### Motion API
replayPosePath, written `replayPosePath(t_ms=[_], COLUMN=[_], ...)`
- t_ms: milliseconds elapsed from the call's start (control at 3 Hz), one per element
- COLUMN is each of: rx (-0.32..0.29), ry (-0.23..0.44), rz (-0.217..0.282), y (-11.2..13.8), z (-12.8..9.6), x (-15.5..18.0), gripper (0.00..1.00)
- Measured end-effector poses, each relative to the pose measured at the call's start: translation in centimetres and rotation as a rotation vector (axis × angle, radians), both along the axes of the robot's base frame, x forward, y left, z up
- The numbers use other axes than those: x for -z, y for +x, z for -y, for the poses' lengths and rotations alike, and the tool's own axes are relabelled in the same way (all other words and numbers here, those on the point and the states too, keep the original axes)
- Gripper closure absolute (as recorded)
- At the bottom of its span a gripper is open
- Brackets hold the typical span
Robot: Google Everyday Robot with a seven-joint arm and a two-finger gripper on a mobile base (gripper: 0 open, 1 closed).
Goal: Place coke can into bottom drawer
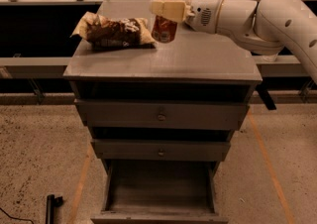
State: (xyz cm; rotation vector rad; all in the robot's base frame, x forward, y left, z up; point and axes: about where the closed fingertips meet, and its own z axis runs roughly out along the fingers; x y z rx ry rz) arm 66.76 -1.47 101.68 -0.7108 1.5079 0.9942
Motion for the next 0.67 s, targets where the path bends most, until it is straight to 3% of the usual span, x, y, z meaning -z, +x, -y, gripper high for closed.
replayPosePath(t_ms=[333, 667], rx=[-0.004, -0.084], ry=[0.040, 0.070], rz=[0.000, 0.014], y=[-1.2, -5.0], z=[-0.7, -3.7], x=[0.4, 1.2], gripper=[1.00, 1.00])
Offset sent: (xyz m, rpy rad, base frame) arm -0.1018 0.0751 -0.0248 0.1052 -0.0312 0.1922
